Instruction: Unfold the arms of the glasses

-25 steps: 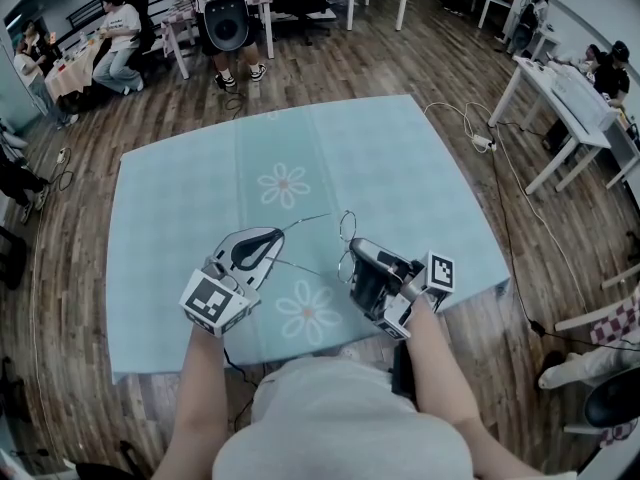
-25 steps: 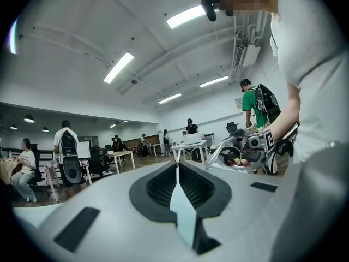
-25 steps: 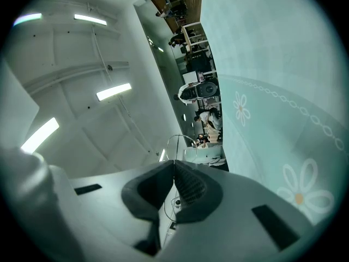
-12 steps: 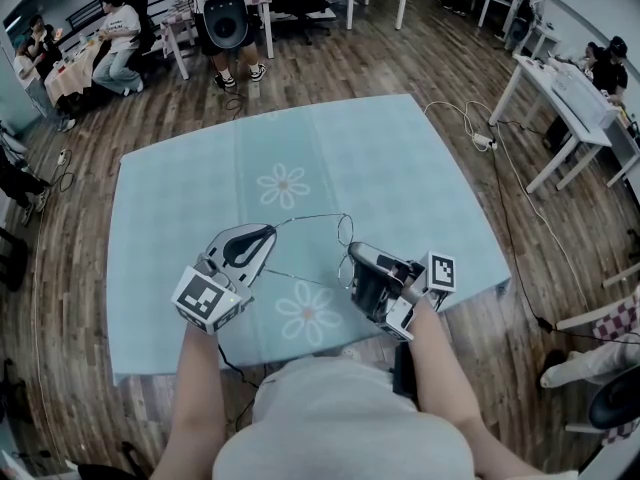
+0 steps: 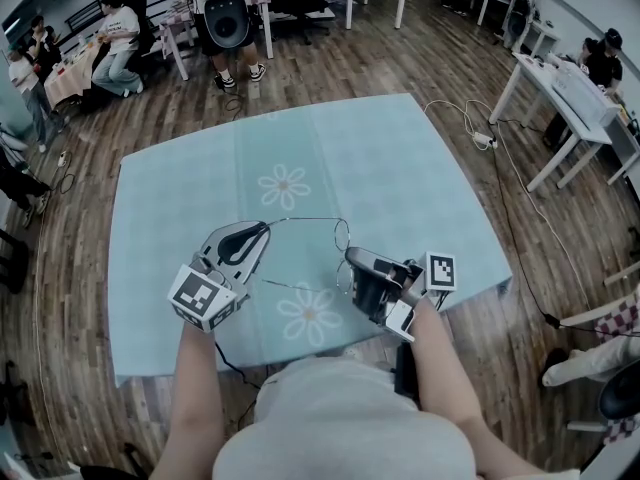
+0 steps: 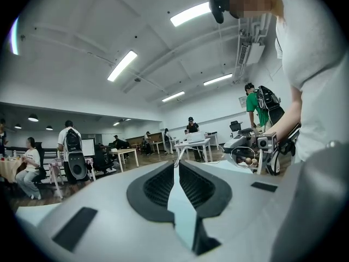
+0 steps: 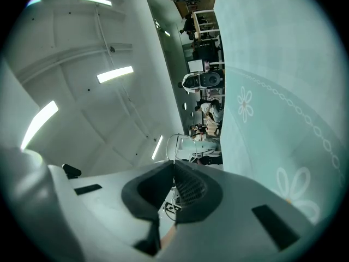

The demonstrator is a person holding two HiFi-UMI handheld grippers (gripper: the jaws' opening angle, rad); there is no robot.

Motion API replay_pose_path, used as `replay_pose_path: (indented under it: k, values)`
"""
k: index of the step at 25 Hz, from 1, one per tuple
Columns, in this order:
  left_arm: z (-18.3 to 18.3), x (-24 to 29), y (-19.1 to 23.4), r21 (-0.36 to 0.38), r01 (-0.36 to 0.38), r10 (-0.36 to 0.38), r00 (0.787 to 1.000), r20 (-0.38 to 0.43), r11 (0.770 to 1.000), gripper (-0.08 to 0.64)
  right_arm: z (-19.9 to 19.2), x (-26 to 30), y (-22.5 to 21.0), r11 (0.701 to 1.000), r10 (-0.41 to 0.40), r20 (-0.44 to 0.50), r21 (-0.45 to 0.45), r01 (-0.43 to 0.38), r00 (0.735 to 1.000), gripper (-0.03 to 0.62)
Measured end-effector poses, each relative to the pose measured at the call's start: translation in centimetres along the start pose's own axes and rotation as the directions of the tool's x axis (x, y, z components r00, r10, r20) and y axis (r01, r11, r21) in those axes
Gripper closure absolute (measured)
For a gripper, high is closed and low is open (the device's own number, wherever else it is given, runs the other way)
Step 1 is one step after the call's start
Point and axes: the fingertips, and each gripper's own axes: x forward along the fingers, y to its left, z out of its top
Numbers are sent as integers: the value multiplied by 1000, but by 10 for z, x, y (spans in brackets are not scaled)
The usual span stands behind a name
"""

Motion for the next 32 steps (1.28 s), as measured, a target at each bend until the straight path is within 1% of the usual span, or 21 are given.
replay_pose_path:
  k: [4, 7, 13, 18, 25, 32]
  values:
    - [-2, -1, 7, -18, -8, 8, 1000, -17, 1000, 537, -2, 6, -2, 1000, -12, -10, -6, 12, 1000, 581]
    - [-3, 1, 9, -26, -18, 17, 1000, -26, 999, 531, 0, 5, -5, 1000, -29, 0, 0, 29, 1000, 580]
    - [-7, 1, 11, -39, -32, 31, 999, -39, 999, 463, 6, 0, -13, 999, -53, 41, 1, 53, 998, 581]
    - [-8, -4, 14, -42, -57, 56, 998, -36, 997, 453, 11, -3, -22, 995, -96, 80, -12, 97, 992, 580]
    - [-4, -4, 13, -37, -74, 73, 997, -27, 997, 453, 20, -5, -24, 986, -150, 138, -52, 159, 979, 581]
    - [-3, 3, 4, -32, -113, 113, 994, -15, 993, 453, 28, -7, -26, 967, -206, 212, -103, 232, 955, 581]
